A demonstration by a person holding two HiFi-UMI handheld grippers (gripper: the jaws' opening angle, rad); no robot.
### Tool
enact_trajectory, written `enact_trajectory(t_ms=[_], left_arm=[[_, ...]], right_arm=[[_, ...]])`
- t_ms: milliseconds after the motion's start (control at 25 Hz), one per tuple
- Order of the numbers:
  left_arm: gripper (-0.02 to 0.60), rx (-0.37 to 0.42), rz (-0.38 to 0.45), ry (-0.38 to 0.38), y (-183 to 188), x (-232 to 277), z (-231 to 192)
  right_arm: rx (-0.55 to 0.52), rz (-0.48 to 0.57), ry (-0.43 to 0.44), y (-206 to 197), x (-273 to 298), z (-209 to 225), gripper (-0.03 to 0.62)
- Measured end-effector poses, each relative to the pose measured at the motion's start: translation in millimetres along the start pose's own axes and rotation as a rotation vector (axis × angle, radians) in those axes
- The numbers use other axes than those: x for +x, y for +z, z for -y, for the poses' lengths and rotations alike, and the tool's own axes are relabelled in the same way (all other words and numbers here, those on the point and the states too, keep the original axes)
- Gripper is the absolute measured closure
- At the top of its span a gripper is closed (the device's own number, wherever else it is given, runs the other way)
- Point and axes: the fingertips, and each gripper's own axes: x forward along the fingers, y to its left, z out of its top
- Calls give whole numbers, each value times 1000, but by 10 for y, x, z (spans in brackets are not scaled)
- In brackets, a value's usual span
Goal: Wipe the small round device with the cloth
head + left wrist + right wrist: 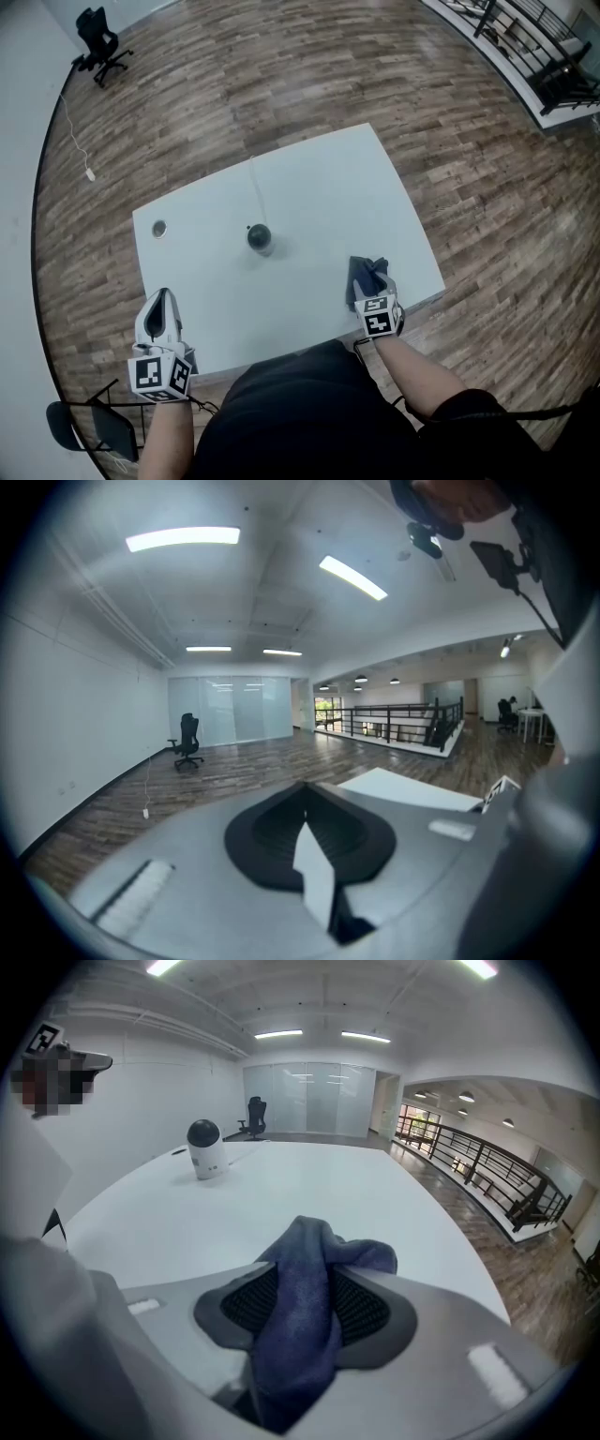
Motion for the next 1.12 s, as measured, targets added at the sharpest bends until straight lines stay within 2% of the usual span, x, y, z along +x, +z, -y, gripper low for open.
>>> enact_trajectory(t_ms=[440, 600, 800, 1120], left_arm=[[574, 5, -2, -8, -4, -4, 17], [574, 6, 3, -5, 2, -8, -6], [574, 0, 12, 8, 28, -5, -70], [574, -4, 14, 5, 35, 15, -67]], right_arm=[[-9, 9, 6, 13, 21, -41, 497], [-4, 4, 7, 0, 18, -29, 507], [80, 18, 18, -17, 21, -25, 525], [128, 27, 11, -72, 10, 49, 536]])
